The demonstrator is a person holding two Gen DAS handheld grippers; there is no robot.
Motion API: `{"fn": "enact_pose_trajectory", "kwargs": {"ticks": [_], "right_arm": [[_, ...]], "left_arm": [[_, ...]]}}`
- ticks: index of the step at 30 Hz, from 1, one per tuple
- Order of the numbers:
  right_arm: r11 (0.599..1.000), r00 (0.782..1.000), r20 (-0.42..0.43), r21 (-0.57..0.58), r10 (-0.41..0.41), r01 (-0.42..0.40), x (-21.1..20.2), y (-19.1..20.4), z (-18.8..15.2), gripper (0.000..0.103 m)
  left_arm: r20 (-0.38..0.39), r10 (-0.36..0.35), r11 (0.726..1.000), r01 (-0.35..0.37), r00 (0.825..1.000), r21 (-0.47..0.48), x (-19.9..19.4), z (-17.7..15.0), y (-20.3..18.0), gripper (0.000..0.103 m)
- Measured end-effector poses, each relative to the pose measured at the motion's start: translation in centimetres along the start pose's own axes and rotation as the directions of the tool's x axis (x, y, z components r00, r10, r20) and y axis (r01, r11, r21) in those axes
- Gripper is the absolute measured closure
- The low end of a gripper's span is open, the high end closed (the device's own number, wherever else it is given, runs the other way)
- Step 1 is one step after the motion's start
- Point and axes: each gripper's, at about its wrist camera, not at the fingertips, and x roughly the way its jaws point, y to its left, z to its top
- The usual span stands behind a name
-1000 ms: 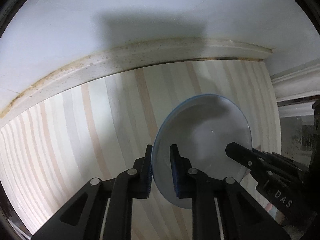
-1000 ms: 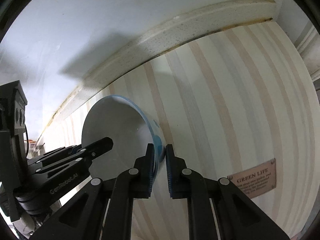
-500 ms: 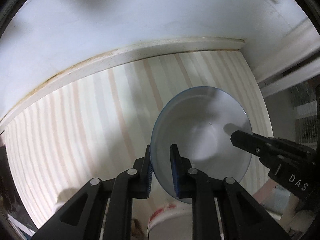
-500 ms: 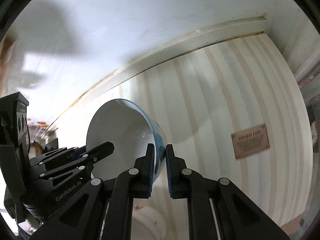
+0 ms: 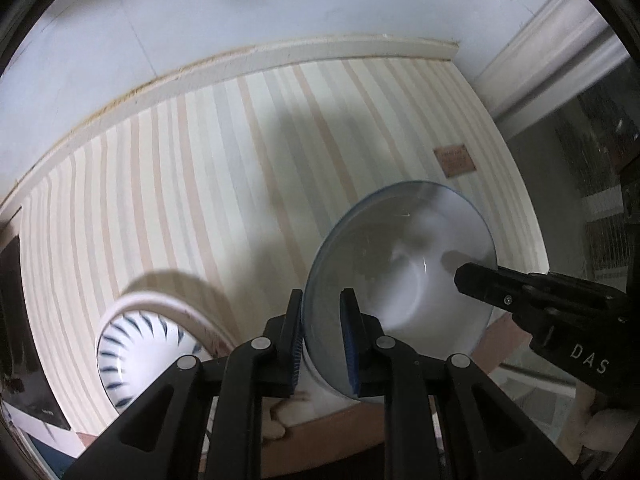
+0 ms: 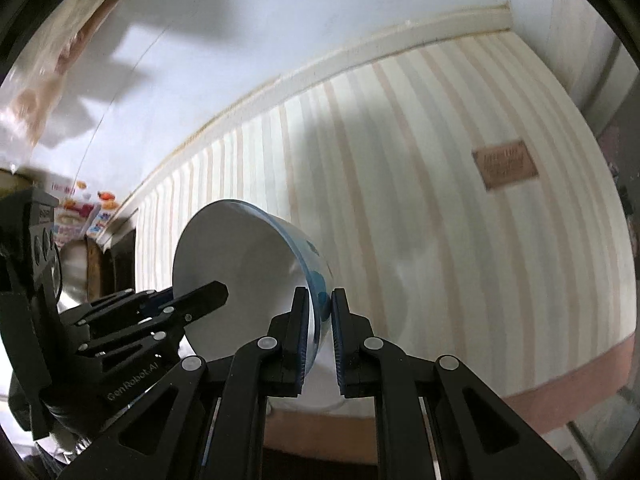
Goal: Organize plates and bowls
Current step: 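Carry the patterned bowl onto the white bowls and open both grippers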
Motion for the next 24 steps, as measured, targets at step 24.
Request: {"fn": "enact_pose_trajectory", "kwargs": {"ticks": [24], "right_arm": [[0.997,0.994,-0.105,0.068,-0.031,0.038,4.8,-2.8,-5.2,0.090]], "left_arm": [[-0.116,0.043,0.999,-0.041,0.992,0.018,5.2,-3.0,-0.7,0.087]]}}
